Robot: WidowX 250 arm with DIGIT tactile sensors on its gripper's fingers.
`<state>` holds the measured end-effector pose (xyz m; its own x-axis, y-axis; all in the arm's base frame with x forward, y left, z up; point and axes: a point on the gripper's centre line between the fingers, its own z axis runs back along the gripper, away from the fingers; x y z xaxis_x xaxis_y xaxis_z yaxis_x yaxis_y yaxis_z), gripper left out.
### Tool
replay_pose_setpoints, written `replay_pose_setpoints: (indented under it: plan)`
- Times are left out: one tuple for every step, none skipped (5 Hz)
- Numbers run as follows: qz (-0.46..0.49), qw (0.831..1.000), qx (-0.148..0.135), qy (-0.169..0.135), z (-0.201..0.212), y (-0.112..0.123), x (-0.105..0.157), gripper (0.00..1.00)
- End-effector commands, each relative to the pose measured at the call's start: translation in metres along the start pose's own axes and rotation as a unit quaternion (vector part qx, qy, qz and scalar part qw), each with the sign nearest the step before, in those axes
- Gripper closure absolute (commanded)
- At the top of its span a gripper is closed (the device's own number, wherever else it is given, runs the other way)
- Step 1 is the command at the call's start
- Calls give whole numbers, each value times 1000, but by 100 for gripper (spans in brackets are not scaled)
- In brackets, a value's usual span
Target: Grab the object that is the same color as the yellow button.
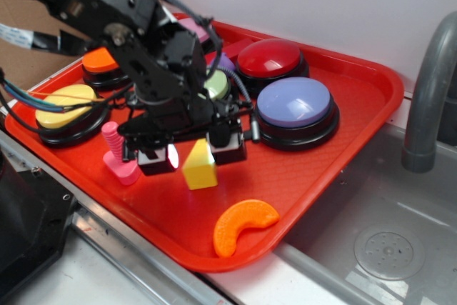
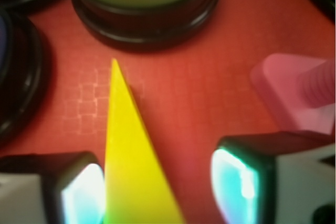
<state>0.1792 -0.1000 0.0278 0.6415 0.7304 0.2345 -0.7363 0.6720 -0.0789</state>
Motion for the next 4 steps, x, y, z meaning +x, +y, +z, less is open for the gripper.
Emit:
replay_pose_setpoints:
  plan:
    - [-15, 999, -15, 30, -1, -3, 9, 100]
    - [-75, 995, -42, 43, 30, -6, 18, 100]
    - [-130, 987, -67, 59, 66, -4, 39, 100]
    - [-186, 978, -59, 80, 95, 5, 65, 100]
